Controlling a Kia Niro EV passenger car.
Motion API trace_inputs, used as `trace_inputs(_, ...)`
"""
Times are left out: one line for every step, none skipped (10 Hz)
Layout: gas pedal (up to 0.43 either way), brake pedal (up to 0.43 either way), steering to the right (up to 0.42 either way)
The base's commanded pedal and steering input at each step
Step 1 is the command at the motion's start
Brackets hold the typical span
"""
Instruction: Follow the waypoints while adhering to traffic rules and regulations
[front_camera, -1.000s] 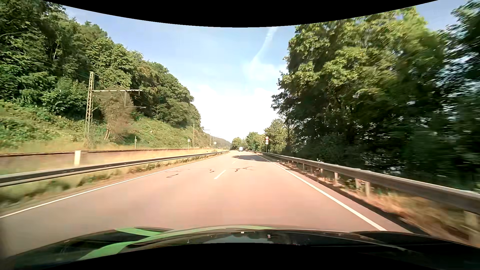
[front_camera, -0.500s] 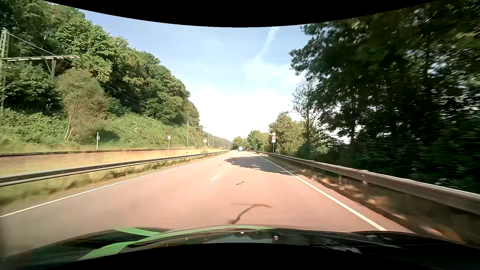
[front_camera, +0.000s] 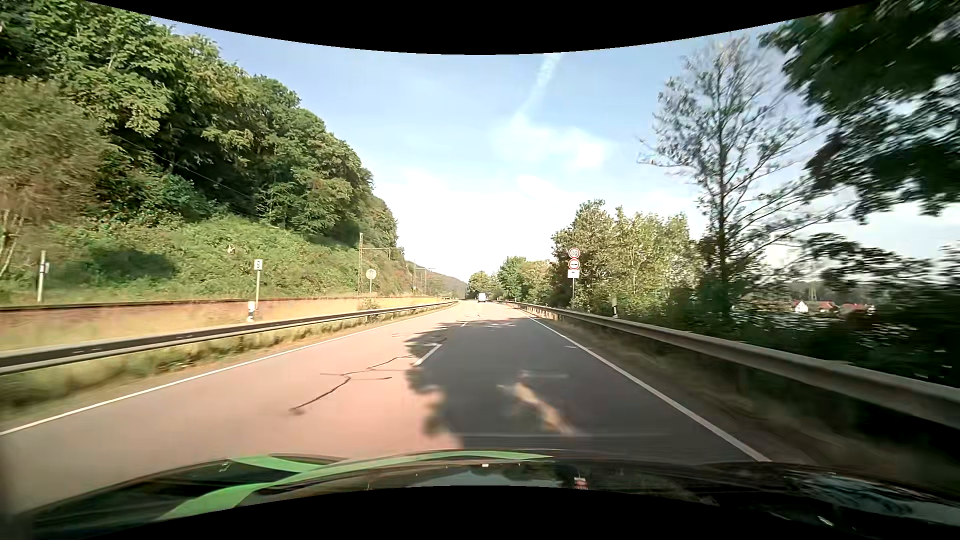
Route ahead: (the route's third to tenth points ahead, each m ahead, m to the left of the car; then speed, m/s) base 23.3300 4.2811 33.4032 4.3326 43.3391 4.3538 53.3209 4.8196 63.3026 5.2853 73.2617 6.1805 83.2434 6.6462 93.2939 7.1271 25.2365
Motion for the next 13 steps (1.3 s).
trace_inputs(0.260,0.000,-0.007)
trace_inputs(0.260,0.000,-0.007)
trace_inputs(0.260,0.000,-0.007)
trace_inputs(0.268,0.000,-0.007)
trace_inputs(0.268,0.000,-0.007)
trace_inputs(0.280,0.000,-0.006)
trace_inputs(0.280,0.000,-0.006)
trace_inputs(0.280,0.000,-0.006)
trace_inputs(0.268,0.000,-0.006)
trace_inputs(0.248,0.000,-0.006)
trace_inputs(0.248,0.000,-0.006)
trace_inputs(0.260,0.000,-0.006)
trace_inputs(0.268,0.000,-0.006)
